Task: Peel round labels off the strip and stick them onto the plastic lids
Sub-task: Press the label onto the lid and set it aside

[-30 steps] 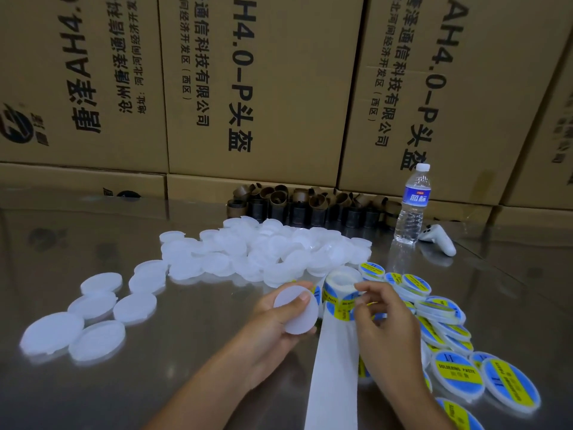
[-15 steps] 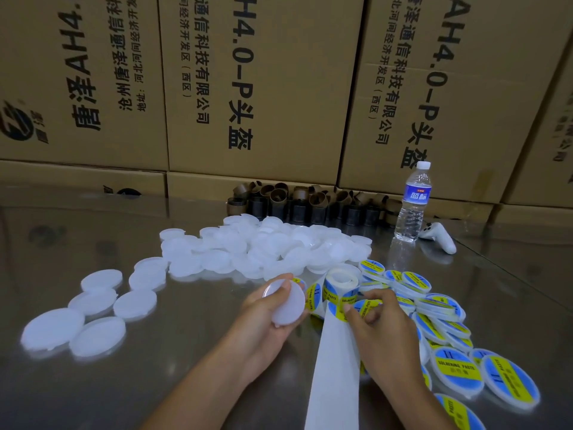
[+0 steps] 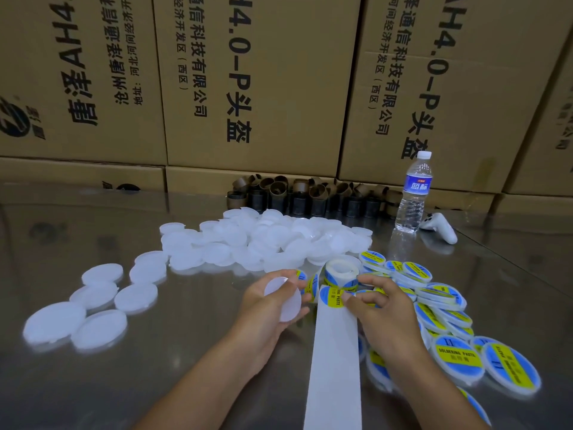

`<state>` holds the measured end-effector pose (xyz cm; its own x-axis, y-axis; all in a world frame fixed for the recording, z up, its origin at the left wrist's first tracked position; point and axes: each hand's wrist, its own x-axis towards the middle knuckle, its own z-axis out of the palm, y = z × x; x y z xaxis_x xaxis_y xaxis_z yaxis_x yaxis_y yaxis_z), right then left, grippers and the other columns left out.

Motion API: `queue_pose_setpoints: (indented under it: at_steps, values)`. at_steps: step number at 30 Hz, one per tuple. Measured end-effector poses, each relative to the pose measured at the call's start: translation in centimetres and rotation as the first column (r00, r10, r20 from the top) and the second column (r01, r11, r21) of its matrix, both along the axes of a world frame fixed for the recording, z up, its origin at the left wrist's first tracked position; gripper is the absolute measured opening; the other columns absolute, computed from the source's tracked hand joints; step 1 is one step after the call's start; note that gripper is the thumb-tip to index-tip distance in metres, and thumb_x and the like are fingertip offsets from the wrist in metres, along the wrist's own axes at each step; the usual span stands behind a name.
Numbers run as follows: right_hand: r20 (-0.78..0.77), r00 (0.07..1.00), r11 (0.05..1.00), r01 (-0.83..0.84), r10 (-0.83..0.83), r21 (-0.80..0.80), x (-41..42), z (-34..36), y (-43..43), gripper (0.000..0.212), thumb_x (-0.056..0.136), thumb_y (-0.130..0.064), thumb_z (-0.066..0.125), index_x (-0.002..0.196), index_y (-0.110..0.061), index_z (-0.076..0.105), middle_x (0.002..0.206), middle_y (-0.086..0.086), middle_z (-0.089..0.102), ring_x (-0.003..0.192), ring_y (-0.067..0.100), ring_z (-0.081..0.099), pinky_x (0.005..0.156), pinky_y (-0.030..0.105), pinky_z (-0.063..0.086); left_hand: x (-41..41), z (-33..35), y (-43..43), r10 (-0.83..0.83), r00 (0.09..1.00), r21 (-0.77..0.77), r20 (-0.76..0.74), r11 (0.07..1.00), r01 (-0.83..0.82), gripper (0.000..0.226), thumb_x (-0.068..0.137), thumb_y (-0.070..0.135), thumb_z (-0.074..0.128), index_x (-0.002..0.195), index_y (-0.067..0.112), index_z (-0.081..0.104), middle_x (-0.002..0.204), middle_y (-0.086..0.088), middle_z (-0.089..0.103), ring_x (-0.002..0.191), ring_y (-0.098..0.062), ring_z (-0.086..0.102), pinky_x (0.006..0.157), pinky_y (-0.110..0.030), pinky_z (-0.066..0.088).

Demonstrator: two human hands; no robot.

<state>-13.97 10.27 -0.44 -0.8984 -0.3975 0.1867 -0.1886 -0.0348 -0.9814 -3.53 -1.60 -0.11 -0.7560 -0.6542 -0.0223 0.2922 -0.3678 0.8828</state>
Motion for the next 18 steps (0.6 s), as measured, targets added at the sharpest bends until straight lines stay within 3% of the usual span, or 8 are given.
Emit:
queue_pose_setpoints:
  at_steps: [2, 4, 8, 14, 16, 18]
  values:
    - [0.026, 0.997, 0.997, -0.068, 0.069, -0.023, 0.2, 0.1, 0.1, 0.027, 0.078, -0.002, 0.072, 0.095, -0.02, 0.06, 0.053, -0.007, 0.061, 0.05, 0.007, 0.054, 0.053, 0.019, 0.045, 0.0, 0.1, 0.2, 0.042, 0.998, -0.061, 0.055, 0.997, -0.039, 0.011, 0.092, 0.003, 0.058, 0.088, 0.011, 0.066, 0.09, -0.009, 0.069, 0.068, -0.015, 0.068, 0.066, -0.027, 0.057]
    - [0.031, 0.991, 0.991, -0.127, 0.128, -0.03, 0.3, 0.2, 0.0, 0.029, 0.079, -0.001, 0.072, 0.098, -0.02, 0.06, 0.055, -0.007, 0.06, 0.056, 0.012, 0.055, 0.06, 0.026, 0.046, -0.1, 0.2, 0.4, 0.044, 0.996, -0.079, 0.076, 0.996, -0.038, 0.012, 0.09, 0.001, 0.058, 0.085, 0.009, 0.065, 0.087, -0.009, 0.068, 0.063, -0.015, 0.067, 0.065, -0.027, 0.057]
    - [0.012, 0.979, 0.978, -0.205, 0.206, -0.023, 0.5, 0.2, -0.1, 0.03, 0.079, 0.002, 0.069, 0.098, -0.019, 0.06, 0.054, -0.008, 0.057, 0.06, 0.016, 0.054, 0.066, 0.031, 0.044, -0.2, 0.0, 0.6, -0.018, 0.994, -0.075, 0.108, 0.997, 0.027, 0.005, 0.09, 0.004, 0.062, 0.087, 0.006, 0.066, 0.09, -0.014, 0.068, 0.076, -0.024, 0.067, 0.075, -0.037, 0.058]
    - [-0.037, 0.96, 0.961, -0.276, 0.277, 0.028, 0.8, 0.1, -0.2, 0.026, 0.076, 0.003, 0.071, 0.089, -0.016, 0.058, 0.049, -0.008, 0.05, 0.049, 0.009, 0.045, 0.056, 0.018, 0.041, -0.3, -0.2, 0.4, -0.039, 0.993, 0.062, 0.107, 0.998, 0.033, 0.025, 0.079, -0.008, 0.068, 0.099, 0.004, 0.059, 0.093, -0.019, 0.066, 0.071, -0.027, 0.067, 0.067, -0.035, 0.059]
    - [-0.163, 0.961, 0.975, -0.214, 0.223, 0.066, 1.1, -0.2, -0.3, 0.019, 0.077, -0.006, 0.073, 0.083, -0.018, 0.059, 0.046, -0.007, 0.041, 0.047, 0.007, 0.038, 0.05, 0.016, 0.036, -0.3, -0.2, 0.4, -0.023, 0.993, 0.05, 0.114, 0.999, 0.017, 0.026, 0.078, -0.011, 0.067, 0.097, 0.006, 0.061, 0.088, -0.017, 0.066, 0.069, -0.028, 0.066, 0.069, -0.037, 0.058]
    - [-0.399, 0.912, 0.991, -0.054, 0.098, 0.121, 1.2, -0.6, -0.3, 0.016, 0.076, -0.019, 0.074, 0.075, -0.024, 0.059, 0.048, -0.008, 0.033, 0.048, 0.007, 0.033, 0.048, 0.018, 0.03, -0.3, -0.3, 0.5, -0.014, 0.993, 0.023, 0.121, 1.0, 0.011, 0.027, 0.078, -0.011, 0.068, 0.096, 0.008, 0.062, 0.088, -0.018, 0.067, 0.072, -0.031, 0.065, 0.072, -0.039, 0.056]
